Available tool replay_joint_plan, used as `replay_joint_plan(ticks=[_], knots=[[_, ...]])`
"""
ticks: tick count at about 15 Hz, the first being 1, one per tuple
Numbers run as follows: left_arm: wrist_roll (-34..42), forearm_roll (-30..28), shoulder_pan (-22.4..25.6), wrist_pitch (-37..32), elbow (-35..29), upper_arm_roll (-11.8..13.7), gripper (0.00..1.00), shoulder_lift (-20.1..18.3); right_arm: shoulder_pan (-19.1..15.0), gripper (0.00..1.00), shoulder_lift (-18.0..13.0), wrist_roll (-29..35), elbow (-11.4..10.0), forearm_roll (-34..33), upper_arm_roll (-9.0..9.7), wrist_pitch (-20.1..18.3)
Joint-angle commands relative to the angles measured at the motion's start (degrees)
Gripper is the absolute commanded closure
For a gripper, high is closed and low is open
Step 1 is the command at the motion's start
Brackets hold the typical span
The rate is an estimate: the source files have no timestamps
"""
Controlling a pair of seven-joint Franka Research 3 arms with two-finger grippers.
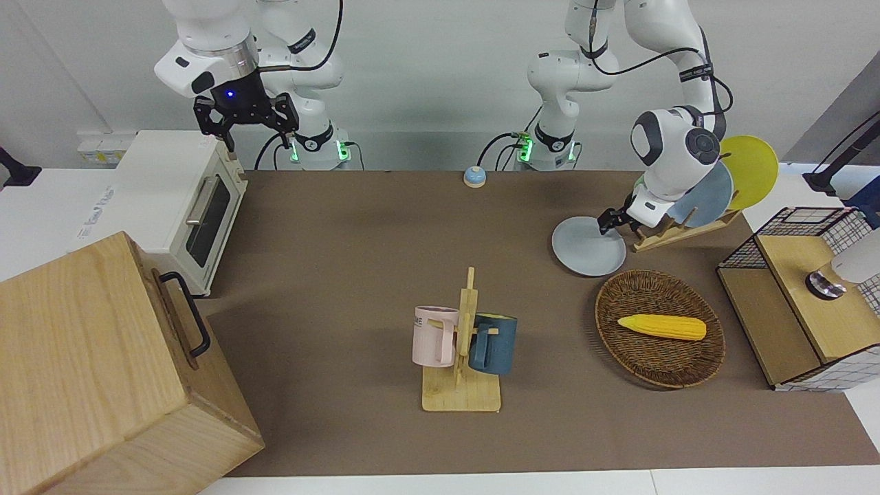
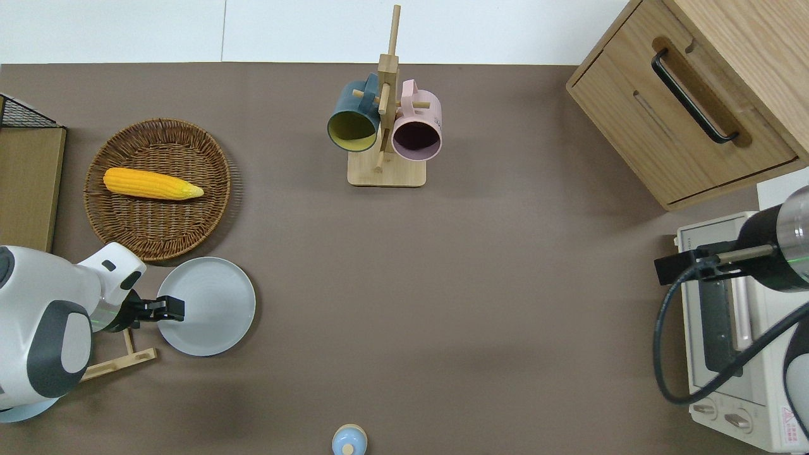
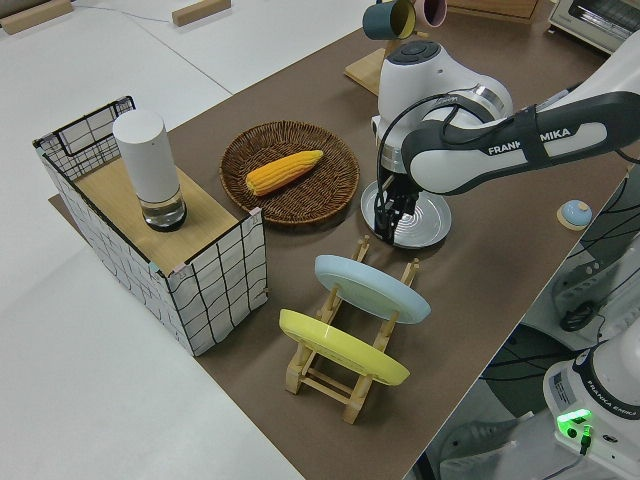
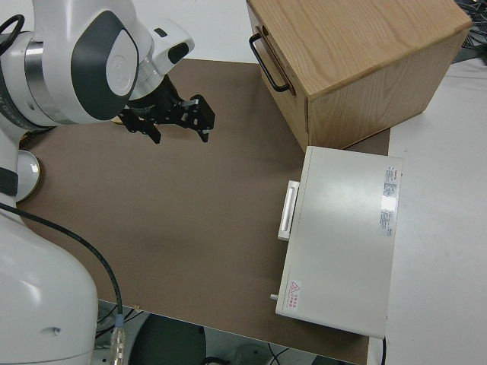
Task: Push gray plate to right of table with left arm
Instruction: 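Lower the left gripper against the gray plate's edge nearest it, then push the gray plate across the table away from the left arm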
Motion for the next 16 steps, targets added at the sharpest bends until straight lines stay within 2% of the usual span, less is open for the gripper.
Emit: replay_joint_plan(ticks=[1,8,9,11,12,16], knots=[[1.38,-1.22,0.4,1.63,-1.12,0.06,0.2,0.12,-0.46,0.005,-0.6,-0.43,-0.23,0.05,0.3,-0.68],[1.38,-1.22,0.31,3.56,-1.12,0.06,0.2,2.58,-0.46,0.005,-0.6,-0.43,-0.23,-0.03,0.3,-0.68],[1.38,-1.22,0.31,3.56,-1.12,0.06,0.27,2.58,-0.46,0.005,-0.6,-0.43,-0.23,0.05,0.3,-0.68],[1.38,-1.49,0.31,3.65,-1.12,0.06,0.65,2.76,-0.46,0.005,-0.6,-0.43,-0.23,0.05,0.3,-0.68],[1.38,-1.49,0.4,3.74,-1.12,0.06,0.77,3.28,-0.46,0.005,-0.6,-0.43,-0.23,0.05,0.3,-0.68],[1.38,-1.58,0.31,4.62,-1.12,0.06,1.0,3.55,-0.46,0.005,-0.6,-0.43,-0.23,0.05,0.3,-0.68]])
